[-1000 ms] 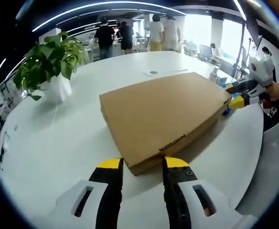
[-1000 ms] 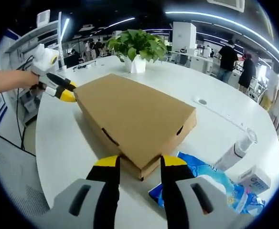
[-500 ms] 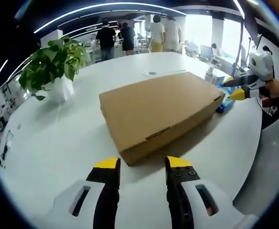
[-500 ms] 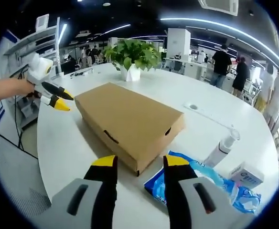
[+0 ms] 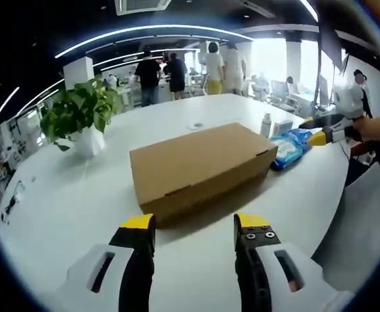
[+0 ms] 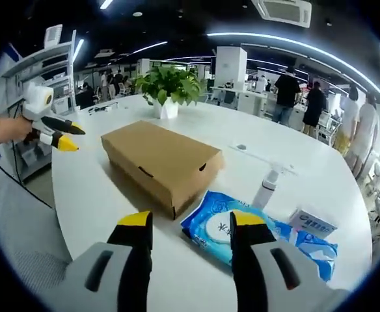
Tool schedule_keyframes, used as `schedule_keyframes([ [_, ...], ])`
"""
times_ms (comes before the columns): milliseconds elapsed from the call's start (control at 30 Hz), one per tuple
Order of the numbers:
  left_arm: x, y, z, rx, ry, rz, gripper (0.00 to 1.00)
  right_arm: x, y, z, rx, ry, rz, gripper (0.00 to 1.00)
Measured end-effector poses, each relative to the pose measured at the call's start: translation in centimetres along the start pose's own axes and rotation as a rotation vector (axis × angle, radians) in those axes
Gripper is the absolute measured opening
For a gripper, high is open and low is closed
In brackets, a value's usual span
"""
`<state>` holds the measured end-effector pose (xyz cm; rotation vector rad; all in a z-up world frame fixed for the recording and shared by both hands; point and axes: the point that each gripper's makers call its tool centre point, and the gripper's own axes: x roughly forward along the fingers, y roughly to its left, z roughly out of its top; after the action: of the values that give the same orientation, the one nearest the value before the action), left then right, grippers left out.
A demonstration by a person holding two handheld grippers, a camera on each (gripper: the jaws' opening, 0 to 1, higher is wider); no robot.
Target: Operate the shoe box by opening the lid, removing the specified soft item, and placing it in the target area until the item is outside and the box remains undamaged.
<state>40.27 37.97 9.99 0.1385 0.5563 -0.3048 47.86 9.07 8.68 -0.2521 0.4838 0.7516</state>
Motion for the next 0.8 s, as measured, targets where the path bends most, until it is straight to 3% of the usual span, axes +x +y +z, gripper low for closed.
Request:
schedule_keyframes([
  [200,-1.3,-2.1,0.6,-0.002,-0.066,-0.001,0.57,-2.9,-1.1,-1.6,0.014,-0.014,-0.064,0.57],
  [300,-1.5,-3.2,0.3,-0.016,-0.075,-0.006,0.61,-4.2,-1.5,-2.4,0.009,-0.026,-0.102,0.58],
  [400,-1.6,-4.4,-0.3,-0.007,-0.075,-0.020,0.65,-5.4,-1.6,-3.2,0.044,-0.040,-0.118,0.65],
  [533,-2.1,-5.3,-0.3,-0.023,-0.100,-0.035,0.73,-7.0,-1.6,-4.4,0.053,-0.039,-0.139,0.74],
  [800,-3.2,-6.0,-0.8,-0.035,-0.157,-0.013,0.87,-9.7,-1.9,-6.2,0.000,-0.050,-0.203,0.78],
])
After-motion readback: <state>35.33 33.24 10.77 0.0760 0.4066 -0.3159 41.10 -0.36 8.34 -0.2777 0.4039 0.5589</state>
